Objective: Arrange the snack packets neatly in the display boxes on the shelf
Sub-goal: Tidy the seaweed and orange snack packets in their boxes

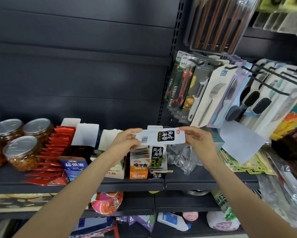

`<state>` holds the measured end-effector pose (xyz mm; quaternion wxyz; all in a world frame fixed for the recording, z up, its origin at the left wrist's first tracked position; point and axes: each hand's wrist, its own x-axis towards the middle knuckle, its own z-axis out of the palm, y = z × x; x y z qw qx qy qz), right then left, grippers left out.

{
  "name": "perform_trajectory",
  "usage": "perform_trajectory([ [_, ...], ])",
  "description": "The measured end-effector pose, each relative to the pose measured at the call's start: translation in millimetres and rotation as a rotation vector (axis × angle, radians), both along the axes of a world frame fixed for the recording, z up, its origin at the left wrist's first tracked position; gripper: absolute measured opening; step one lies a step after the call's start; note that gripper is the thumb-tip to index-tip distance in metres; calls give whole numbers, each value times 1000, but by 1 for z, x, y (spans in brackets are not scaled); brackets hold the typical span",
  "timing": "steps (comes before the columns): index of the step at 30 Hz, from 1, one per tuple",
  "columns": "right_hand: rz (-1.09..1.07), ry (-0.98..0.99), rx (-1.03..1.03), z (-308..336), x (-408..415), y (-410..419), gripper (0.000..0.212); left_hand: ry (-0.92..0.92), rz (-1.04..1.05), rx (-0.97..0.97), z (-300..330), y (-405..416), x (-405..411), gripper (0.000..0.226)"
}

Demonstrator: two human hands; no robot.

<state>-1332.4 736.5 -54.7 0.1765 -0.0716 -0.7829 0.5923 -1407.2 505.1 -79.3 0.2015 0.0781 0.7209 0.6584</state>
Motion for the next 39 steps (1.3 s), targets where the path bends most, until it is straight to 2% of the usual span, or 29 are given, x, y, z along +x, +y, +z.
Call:
perform_trajectory([
  [2, -47, 32, 194, -3, 0, 6, 36, -18, 6, 8, -1, 4, 0, 37],
  [4, -86, 67, 315, -4, 1, 7, 32, -46, 42, 30, -1, 9, -2, 30],
  [8, -99, 101, 316, -1, 0, 7, 9, -22, 62, -46, -1, 16, -6, 25],
  [11, -124, 100, 304, 1, 0, 13, 10, 158, -52, -265, -5, 12, -9, 46],
  [14, -121, 79, 376, -1, 0, 18, 7, 309, -249, -533, -13, 6, -9, 71],
  [18, -45, 9, 541, -8, -6, 20, 5, 396, -307, -736, -22, 2, -12, 73],
  [29, 231, -244, 843, -38, -49, -2, 15, 410, -318, -801, -30, 3, -19, 56],
  [33, 182, -318, 917, -50, -65, -14, 19, 461, -301, -816, -33, 3, -17, 51],
  [39, 113, -242, 943, -71, -82, -18, 14, 467, -319, -795, -36, -2, -19, 44],
])
